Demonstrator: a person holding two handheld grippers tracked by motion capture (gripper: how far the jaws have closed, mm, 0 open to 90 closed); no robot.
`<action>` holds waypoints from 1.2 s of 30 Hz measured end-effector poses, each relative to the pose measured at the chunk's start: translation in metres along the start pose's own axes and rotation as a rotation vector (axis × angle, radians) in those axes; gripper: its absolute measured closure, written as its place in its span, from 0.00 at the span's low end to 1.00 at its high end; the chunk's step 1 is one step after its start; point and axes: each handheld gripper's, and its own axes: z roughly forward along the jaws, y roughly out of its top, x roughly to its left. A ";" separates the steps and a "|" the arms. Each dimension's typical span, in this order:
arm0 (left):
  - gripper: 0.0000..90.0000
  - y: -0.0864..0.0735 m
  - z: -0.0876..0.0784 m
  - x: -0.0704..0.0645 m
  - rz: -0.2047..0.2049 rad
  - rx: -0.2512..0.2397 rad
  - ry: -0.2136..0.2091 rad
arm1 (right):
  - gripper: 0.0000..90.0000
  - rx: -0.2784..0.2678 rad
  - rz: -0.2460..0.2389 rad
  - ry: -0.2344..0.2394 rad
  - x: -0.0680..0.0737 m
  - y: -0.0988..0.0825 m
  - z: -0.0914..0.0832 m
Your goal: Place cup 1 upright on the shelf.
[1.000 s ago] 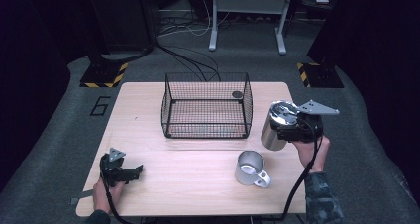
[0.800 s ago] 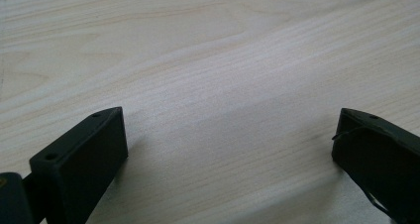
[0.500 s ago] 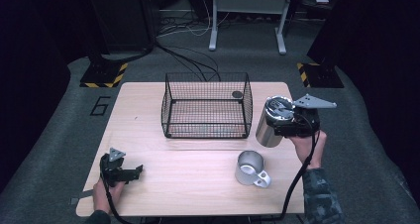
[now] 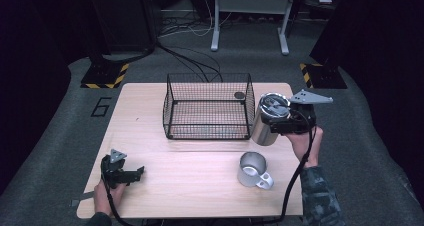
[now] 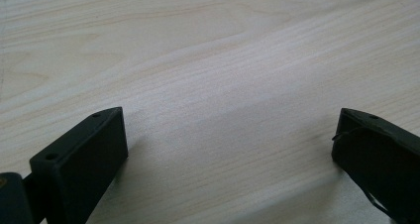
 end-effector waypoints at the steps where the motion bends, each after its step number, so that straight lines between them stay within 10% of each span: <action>1: 0.01 0.000 0.000 0.000 -0.001 -0.004 0.000 | 0.04 0.002 0.003 0.001 0.001 0.001 0.001; 36: 0.01 0.000 -0.001 0.000 0.001 0.007 -0.003 | 0.04 -0.004 -0.055 0.102 0.026 0.043 0.028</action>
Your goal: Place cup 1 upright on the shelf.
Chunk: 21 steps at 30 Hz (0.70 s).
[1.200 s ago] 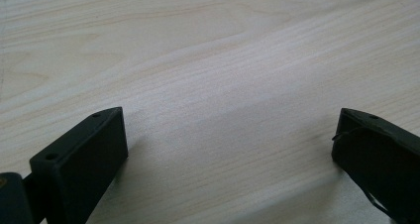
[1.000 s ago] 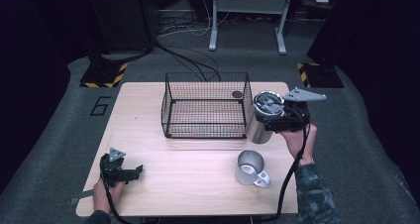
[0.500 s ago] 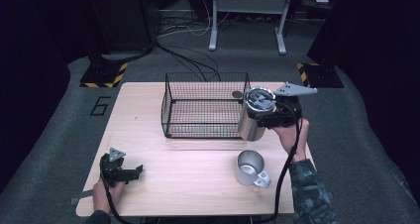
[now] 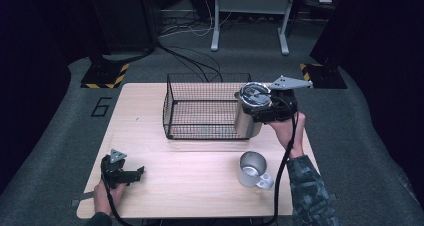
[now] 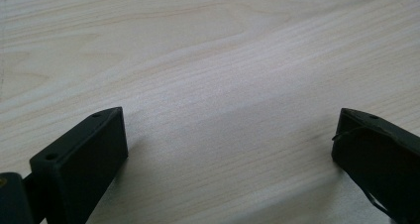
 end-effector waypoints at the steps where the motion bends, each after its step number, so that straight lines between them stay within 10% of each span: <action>1: 0.01 0.000 0.000 0.000 0.002 0.007 -0.002 | 0.04 0.001 0.002 -0.002 0.001 0.001 0.001; 21: 0.01 0.000 0.001 0.000 0.001 -0.010 0.004 | 0.04 0.009 -0.007 0.011 -0.001 0.016 0.026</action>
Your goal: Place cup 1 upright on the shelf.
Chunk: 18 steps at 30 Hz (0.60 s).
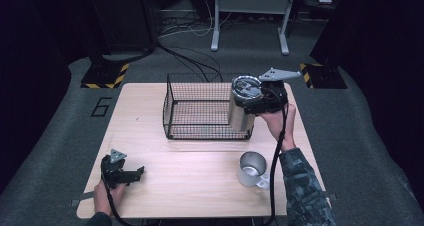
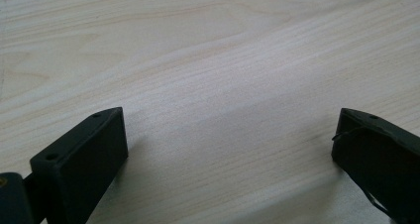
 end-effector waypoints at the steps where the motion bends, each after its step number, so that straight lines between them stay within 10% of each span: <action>1: 0.01 0.000 0.000 0.000 -0.001 0.000 0.000 | 0.04 0.001 0.002 0.001 0.000 0.000 0.001; 18: 0.01 0.000 0.000 0.000 -0.001 0.001 0.000 | 0.04 0.011 0.018 -0.002 -0.007 0.009 0.025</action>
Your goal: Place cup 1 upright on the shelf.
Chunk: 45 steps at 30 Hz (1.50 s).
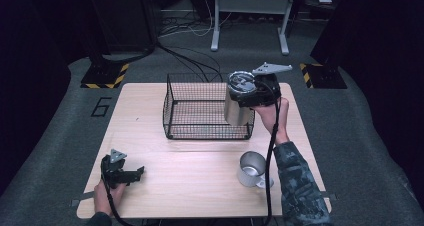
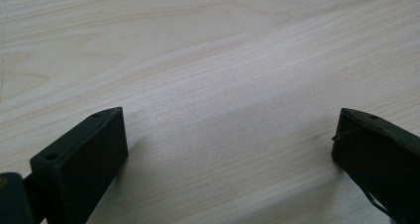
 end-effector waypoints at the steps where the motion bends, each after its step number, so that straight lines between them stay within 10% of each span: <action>1: 0.01 0.000 0.000 0.000 0.001 0.003 -0.001 | 0.04 -0.003 -0.005 -0.001 -0.001 0.000 0.002; 45: 0.01 0.000 -0.001 0.000 0.012 0.012 -0.009 | 0.04 0.083 0.033 -0.080 -0.019 -0.007 0.062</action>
